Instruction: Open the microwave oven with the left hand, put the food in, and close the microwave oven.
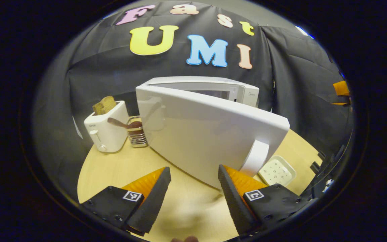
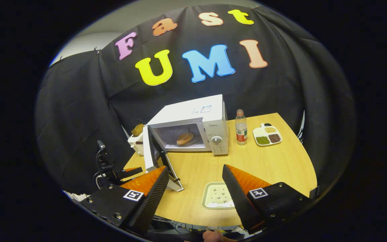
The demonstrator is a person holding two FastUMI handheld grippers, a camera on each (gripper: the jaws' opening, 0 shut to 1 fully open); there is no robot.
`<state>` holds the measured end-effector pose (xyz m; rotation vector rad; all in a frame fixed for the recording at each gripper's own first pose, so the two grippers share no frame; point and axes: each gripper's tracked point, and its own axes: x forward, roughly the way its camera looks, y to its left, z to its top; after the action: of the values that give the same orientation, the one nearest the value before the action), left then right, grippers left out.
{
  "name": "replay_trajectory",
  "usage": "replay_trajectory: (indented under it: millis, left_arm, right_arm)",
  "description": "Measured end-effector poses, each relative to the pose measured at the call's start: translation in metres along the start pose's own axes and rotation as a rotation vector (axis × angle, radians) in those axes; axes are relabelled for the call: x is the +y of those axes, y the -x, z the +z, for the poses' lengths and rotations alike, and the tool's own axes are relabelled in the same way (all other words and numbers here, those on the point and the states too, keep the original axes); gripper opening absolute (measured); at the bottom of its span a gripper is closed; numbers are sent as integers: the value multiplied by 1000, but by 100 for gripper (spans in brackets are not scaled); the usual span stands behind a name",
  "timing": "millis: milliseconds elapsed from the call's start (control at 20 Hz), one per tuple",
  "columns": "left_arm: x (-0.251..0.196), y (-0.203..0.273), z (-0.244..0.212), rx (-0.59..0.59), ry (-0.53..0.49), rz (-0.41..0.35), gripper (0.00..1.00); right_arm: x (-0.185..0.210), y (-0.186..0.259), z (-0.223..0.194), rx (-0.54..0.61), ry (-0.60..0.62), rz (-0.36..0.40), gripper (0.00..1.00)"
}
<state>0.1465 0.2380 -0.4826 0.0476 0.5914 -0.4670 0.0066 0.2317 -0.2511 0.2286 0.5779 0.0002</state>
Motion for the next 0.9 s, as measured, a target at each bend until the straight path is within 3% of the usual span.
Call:
replay_trajectory:
  millis: [400,900]
  left_arm:
    - [-33,-76,55,-44,-31,-45,95]
    - [-45,-172,109,-66,-18,-21,95]
  right_arm:
    - [-41,7,17,-17,-9,-102,98]
    - [-91,-15,39,-15,-74,-168,98]
